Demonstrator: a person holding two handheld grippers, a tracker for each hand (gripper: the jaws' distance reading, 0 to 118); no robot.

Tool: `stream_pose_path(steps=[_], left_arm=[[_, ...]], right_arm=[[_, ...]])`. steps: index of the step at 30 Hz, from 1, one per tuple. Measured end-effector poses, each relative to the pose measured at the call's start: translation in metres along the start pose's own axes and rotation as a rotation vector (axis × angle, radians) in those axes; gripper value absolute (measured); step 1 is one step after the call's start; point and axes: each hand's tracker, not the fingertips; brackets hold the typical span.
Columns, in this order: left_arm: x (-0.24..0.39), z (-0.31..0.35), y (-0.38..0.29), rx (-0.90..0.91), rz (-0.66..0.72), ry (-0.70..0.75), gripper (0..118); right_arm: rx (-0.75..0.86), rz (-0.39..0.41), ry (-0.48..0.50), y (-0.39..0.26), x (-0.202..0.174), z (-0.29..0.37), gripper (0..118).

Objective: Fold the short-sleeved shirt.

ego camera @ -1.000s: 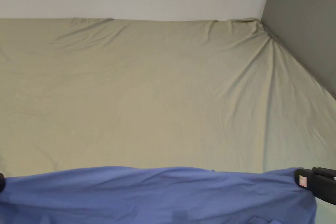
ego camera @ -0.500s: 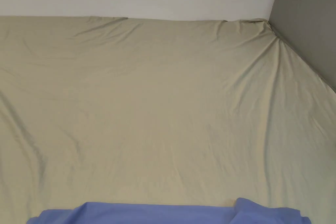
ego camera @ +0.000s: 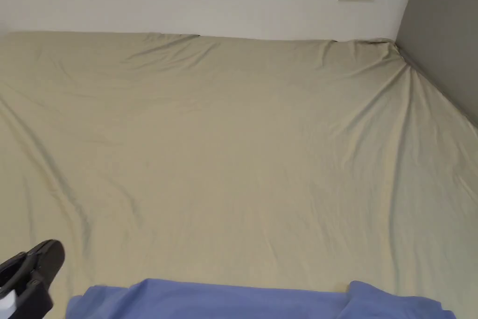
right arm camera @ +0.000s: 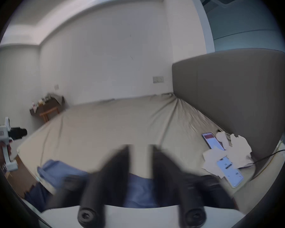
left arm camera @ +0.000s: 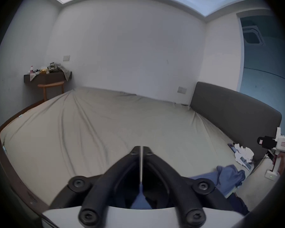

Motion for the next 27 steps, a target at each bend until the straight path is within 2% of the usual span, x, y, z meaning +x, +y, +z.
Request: stream_pose_path(steps=[1, 3, 7, 9, 11, 12, 14, 15, 17, 18, 19, 20, 21, 23, 25, 27], left_arm=[[-0.002, -0.003, 0.001, -0.020, 0.021, -0.042, 0], [-0.010, -0.012, -0.001, -0.035, 0.160, -0.171, 0], [-0.055, -0.032, -0.007, -0.044, 0.480, -0.391, 0], [-0.098, -0.059, -0.019, -0.170, 0.700, -0.475, 0], [-0.138, -0.082, -0.040, -0.277, 0.851, -0.419, 0], [-0.156, -0.093, -0.053, -0.380, 0.879, -0.438, 0], [-0.188, -0.109, -0.077, -0.523, 0.909, -0.343, 0], [-0.197, -0.114, -0.091, -0.619, 0.928, -0.352, 0], [-0.212, -0.119, -0.113, -0.699, 0.932, -0.363, 4], [-0.216, -0.120, -0.121, -0.731, 0.929, -0.358, 8], [-0.219, -0.122, -0.130, -0.753, 0.934, -0.367, 33], [-0.220, -0.125, -0.138, -0.761, 0.946, -0.365, 64], [-0.219, -0.127, -0.145, -0.778, 0.957, -0.370, 86], [-0.223, -0.132, -0.152, -0.705, 1.053, -0.546, 92], [-0.211, -0.144, -0.160, -0.738, 1.073, -0.575, 104], [-0.195, -0.155, -0.168, -0.789, 1.062, -0.661, 97]], right_arm=[[0.001, 0.005, -0.018, -0.001, -0.007, -0.001, 0], [-0.020, -0.015, 0.083, -0.001, -0.016, -0.007, 0], [-0.021, -0.018, 0.101, -0.002, -0.039, -0.012, 0], [-0.044, -0.002, 0.118, -0.002, -0.045, -0.013, 0], [-0.062, 0.016, 0.120, -0.001, -0.051, -0.013, 0], [-0.075, 0.018, 0.121, 0.000, -0.053, -0.012, 0], [-0.094, 0.005, 0.121, 0.001, -0.056, -0.011, 0], [-0.107, -0.010, 0.121, 0.001, -0.058, -0.011, 0], [-0.121, -0.007, 0.105, 0.002, -0.061, -0.010, 0], [-0.133, 0.003, 0.092, 0.002, -0.064, -0.010, 0], [-0.140, 0.003, 0.088, 0.003, -0.066, -0.010, 0], [-0.146, -0.002, 0.093, 0.004, -0.067, -0.011, 0], [-0.153, -0.008, 0.096, 0.004, -0.069, -0.013, 0], [-0.167, -0.026, 0.094, 0.006, -0.073, -0.017, 0], [-0.174, -0.034, 0.100, 0.008, -0.077, -0.021, 0], [-0.179, -0.035, 0.109, 0.010, -0.082, -0.026, 0]])
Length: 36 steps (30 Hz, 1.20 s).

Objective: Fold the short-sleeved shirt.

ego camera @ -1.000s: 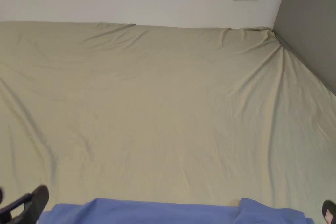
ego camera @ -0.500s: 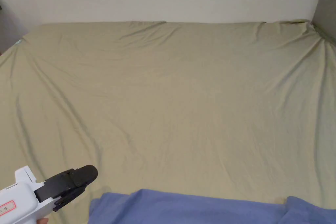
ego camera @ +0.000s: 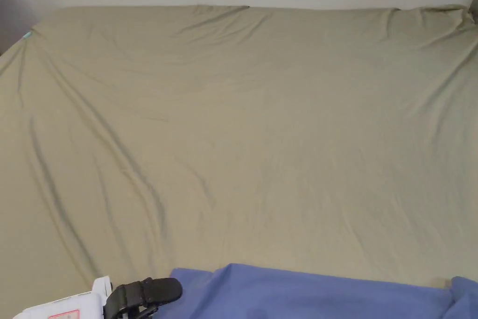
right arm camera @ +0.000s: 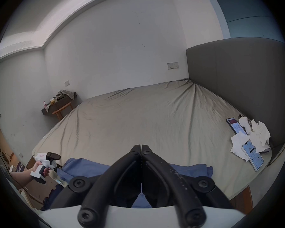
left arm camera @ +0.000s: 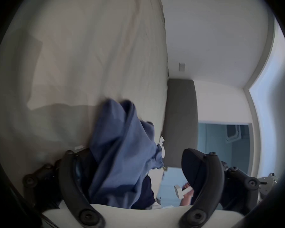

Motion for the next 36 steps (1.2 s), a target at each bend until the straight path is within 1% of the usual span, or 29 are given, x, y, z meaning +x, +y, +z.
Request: stream_pose_path(steps=[1, 2, 3, 4, 6, 7, 8, 11, 14, 16, 20, 21, 23, 25, 26, 28, 31, 32, 34, 35, 36], left_arm=[[0.002, -0.010, 0.000, -0.022, -0.006, 0.001, 85], [0.003, -0.020, 0.000, -0.028, -0.010, 0.030, 71], [0.005, -0.030, 0.000, -0.052, -0.028, 0.087, 48], [0.008, -0.042, -0.002, -0.075, -0.051, 0.162, 14], [0.010, -0.055, -0.003, -0.093, -0.106, 0.291, 13], [0.011, -0.050, -0.002, -0.085, -0.083, 0.200, 13], [0.014, -0.047, -0.002, -0.075, -0.060, 0.145, 13], [0.022, -0.021, 0.001, -0.001, -0.096, 0.208, 11], [0.018, 0.017, 0.005, 0.049, -0.055, 0.213, 10], [0.020, 0.043, 0.005, 0.105, -0.070, 0.297, 10], [0.018, 0.100, 0.008, 0.242, -0.018, 0.403, 10], [0.022, 0.107, 0.007, 0.266, -0.009, 0.426, 10], [0.039, 0.110, -0.001, 0.275, -0.038, 0.447, 10], [0.078, 0.090, -0.019, 0.244, -0.142, 0.480, 10], [0.099, 0.080, -0.027, 0.233, -0.226, 0.509, 10], [0.140, 0.053, -0.043, 0.200, -0.334, 0.516, 10], [0.185, -0.009, -0.071, 0.061, -0.531, 0.511, 10], [0.192, -0.031, -0.076, 0.019, -0.580, 0.522, 10], [0.196, -0.081, -0.088, -0.035, -0.631, 0.558, 10], [0.193, -0.106, -0.092, -0.061, -0.634, 0.553, 10], [0.178, -0.122, -0.086, -0.086, -0.638, 0.546, 10]], right_arm=[[-0.002, 0.003, 0.002, 0.001, -0.002, -0.001, 0], [-0.005, 0.008, 0.007, 0.002, -0.004, -0.003, 0], [-0.006, 0.010, 0.011, 0.003, -0.006, -0.004, 0], [-0.006, 0.011, 0.016, 0.004, -0.008, -0.005, 0], [-0.009, 0.014, 0.027, 0.003, -0.009, -0.005, 0], [-0.010, 0.019, 0.026, 0.004, -0.011, -0.005, 0], [-0.011, 0.022, 0.024, 0.004, -0.011, -0.005, 0], [-0.007, 0.019, 0.027, 0.004, -0.009, -0.003, 0], [-0.001, 0.007, 0.027, 0.004, -0.007, -0.002, 0], [0.009, -0.012, 0.036, 0.004, -0.005, 0.000, 0], [0.022, -0.018, 0.037, 0.002, -0.001, 0.006, 0], [0.026, -0.026, 0.039, 0.001, 0.002, 0.007, 0], [0.036, -0.040, 0.044, 0.000, 0.005, 0.009, 0], [0.044, -0.038, 0.038, -0.001, 0.007, 0.010, 0], [0.049, -0.038, 0.040, -0.001, 0.009, 0.011, 0], [0.066, -0.052, 0.050, -0.002, 0.012, 0.013, 0], [0.091, -0.073, 0.063, -0.005, 0.017, 0.017, 0], [0.100, -0.080, 0.069, -0.007, 0.019, 0.018, 0], [0.108, -0.091, 0.076, -0.011, 0.023, 0.022, 0], [0.113, -0.098, 0.077, -0.014, 0.025, 0.025, 0], [0.120, -0.111, 0.079, -0.016, 0.028, 0.028, 0]])
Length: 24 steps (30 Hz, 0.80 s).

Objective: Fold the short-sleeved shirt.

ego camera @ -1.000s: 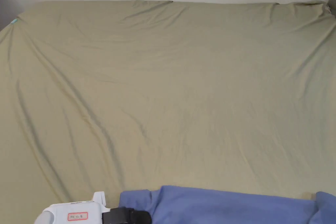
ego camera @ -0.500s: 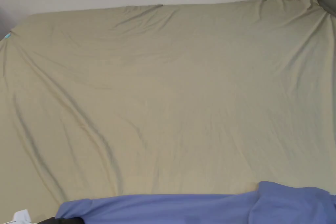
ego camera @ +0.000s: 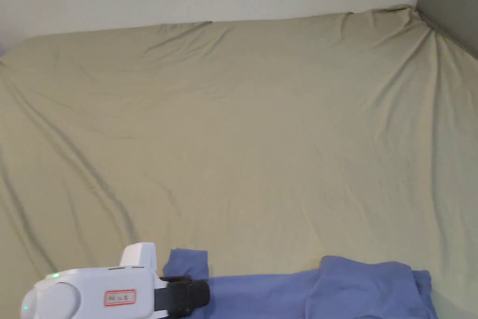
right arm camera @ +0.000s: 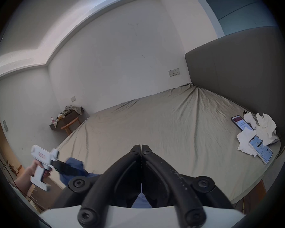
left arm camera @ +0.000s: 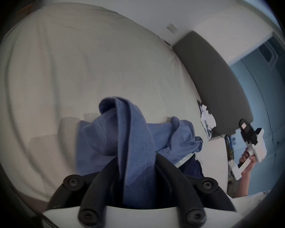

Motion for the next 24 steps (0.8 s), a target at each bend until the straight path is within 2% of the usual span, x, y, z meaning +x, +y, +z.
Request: stream_pose_path(steps=[2, 4, 6, 7, 8, 10, 11, 12, 13, 14, 15, 16, 18, 19, 22, 24], left_arm=[[0.011, -0.044, -0.001, -0.053, 0.022, 0.019, 10], [0.016, -0.079, -0.007, -0.107, -0.030, 0.130, 12], [0.019, -0.103, -0.013, -0.138, -0.081, 0.238, 27], [0.019, -0.104, -0.016, -0.124, -0.073, 0.246, 43], [0.022, -0.098, -0.017, -0.098, -0.057, 0.201, 52], [0.021, -0.069, -0.018, 0.012, 0.003, 0.076, 57], [0.021, -0.049, -0.019, 0.117, 0.005, 0.057, 66], [0.019, -0.029, -0.021, 0.221, 0.004, 0.059, 68], [0.017, -0.012, -0.026, 0.333, 0.006, 0.088, 65], [0.014, 0.002, -0.034, 0.445, 0.001, 0.146, 56], [0.012, 0.009, -0.041, 0.532, -0.006, 0.205, 36], [0.014, 0.010, -0.050, 0.580, -0.046, 0.311, 0], [0.013, -0.006, -0.059, 0.557, -0.137, 0.556, 0], [0.011, -0.019, -0.062, 0.488, -0.197, 0.593, 0], [0.024, -0.065, -0.076, 0.335, -0.282, 0.556, 0], [0.045, -0.093, -0.087, 0.271, -0.313, 0.458, 0]], right_arm=[[0.021, -0.026, -0.008, -0.004, 0.006, 0.007, 0], [0.035, -0.039, -0.019, -0.005, 0.011, 0.015, 0], [0.042, -0.044, -0.021, -0.008, 0.016, 0.023, 0], [0.040, -0.039, -0.032, -0.009, 0.018, 0.026, 0], [0.034, -0.026, -0.050, -0.010, 0.019, 0.029, 0], [0.030, -0.024, -0.067, -0.014, 0.023, 0.033, 0], [0.031, -0.051, -0.062, -0.015, 0.027, 0.036, 0], [0.043, -0.100, -0.044, -0.018, 0.031, 0.036, 0], [0.049, -0.119, -0.045, -0.020, 0.033, 0.036, 0], [0.046, -0.113, -0.052, -0.021, 0.035, 0.035, 0], [0.044, -0.115, -0.056, -0.023, 0.036, 0.034, 0], [0.039, -0.120, -0.057, -0.024, 0.037, 0.032, 0], [0.030, -0.144, -0.038, -0.025, 0.039, 0.027, 0], [0.031, -0.150, -0.029, -0.026, 0.039, 0.026, 0], [0.032, -0.143, -0.013, -0.024, 0.034, 0.025, 0], [0.034, -0.135, -0.012, -0.023, 0.032, 0.026, 0]])
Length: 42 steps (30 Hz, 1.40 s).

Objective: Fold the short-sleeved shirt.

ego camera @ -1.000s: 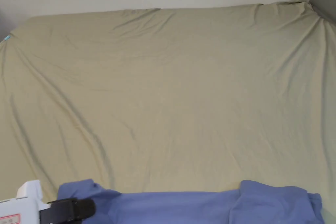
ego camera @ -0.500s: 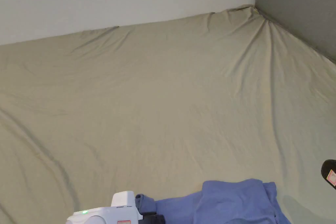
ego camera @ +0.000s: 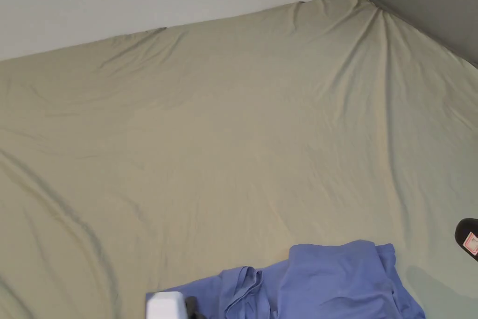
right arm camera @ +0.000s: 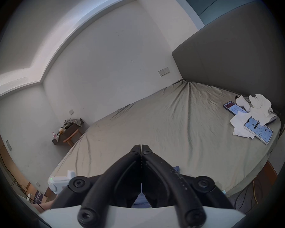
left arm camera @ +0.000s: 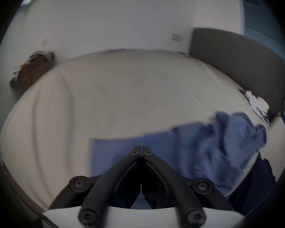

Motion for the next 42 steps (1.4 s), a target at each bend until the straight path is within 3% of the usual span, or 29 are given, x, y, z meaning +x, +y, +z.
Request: stream_pose_path(steps=[4, 6, 9, 12, 16, 19, 21, 22, 24, 25, 29, 31, 33, 35, 38, 39, 40, 41, 42], left_arm=[[0.086, -0.015, -0.010, -0.043, -0.174, -0.155, 0], [0.112, -0.015, -0.009, 0.000, -0.224, -0.119, 0], [0.116, -0.015, 0.003, -0.025, -0.129, -0.320, 0], [0.110, -0.007, 0.013, -0.008, -0.130, -0.322, 0], [0.042, 0.013, 0.038, 0.065, 0.118, -0.386, 0], [-0.041, 0.025, 0.048, 0.036, 0.358, -0.592, 4], [-0.092, 0.035, 0.046, 0.050, 0.438, -0.636, 32], [-0.114, 0.041, 0.043, 0.049, 0.465, -0.612, 67], [-0.149, 0.042, 0.033, 0.006, 0.510, -0.573, 117], [-0.168, 0.042, 0.026, -0.008, 0.566, -0.558, 118], [-0.213, 0.012, -0.007, -0.104, 0.851, -0.646, 118], [-0.216, -0.006, -0.021, -0.160, 0.928, -0.646, 116], [-0.209, -0.020, -0.031, -0.217, 0.950, -0.686, 107], [-0.199, -0.032, -0.037, -0.232, 0.981, -0.765, 88], [-0.177, -0.048, -0.039, -0.294, 1.013, -0.841, 81], [-0.176, -0.050, -0.037, -0.281, 0.995, -0.859, 71], [-0.174, -0.047, -0.031, -0.295, 0.987, -0.853, 36], [-0.175, -0.048, -0.031, -0.329, 0.988, -0.795, 13], [-0.175, -0.047, -0.031, -0.346, 0.978, -0.730, 13]], right_arm=[[0.007, 0.011, -0.016, 0.001, 0.007, 0.008, 0], [0.010, 0.021, -0.040, 0.002, 0.009, 0.014, 0], [0.012, 0.020, -0.061, 0.003, 0.012, 0.020, 0], [0.017, 0.015, -0.084, 0.003, 0.014, 0.022, 0], [0.013, 0.016, -0.082, 0.004, 0.013, 0.021, 0], [0.001, 0.025, -0.075, 0.002, 0.008, 0.015, 0], [-0.003, 0.018, -0.058, 0.001, 0.006, 0.011, 0], [-0.006, 0.017, -0.052, 0.001, 0.005, 0.008, 0], [-0.012, 0.017, -0.044, 0.000, 0.002, 0.005, 0], [-0.016, 0.016, -0.039, 0.000, -0.002, 0.002, 0], [-0.028, 0.005, -0.021, 0.000, -0.008, -0.004, 0], [-0.036, 0.013, -0.021, 0.000, -0.012, -0.004, 0], [-0.040, 0.027, -0.023, 0.002, -0.015, -0.002, 0], [-0.040, 0.034, -0.027, 0.004, -0.017, 0.000, 0], [-0.032, 0.028, -0.035, 0.007, -0.017, 0.002, 0], [-0.029, 0.025, -0.036, 0.008, -0.018, 0.002, 0], [-0.028, 0.023, -0.037, 0.008, -0.019, 0.002, 0], [-0.028, 0.025, -0.041, 0.009, -0.020, 0.003, 0], [-0.028, 0.031, -0.041, 0.010, -0.022, 0.003, 0]])
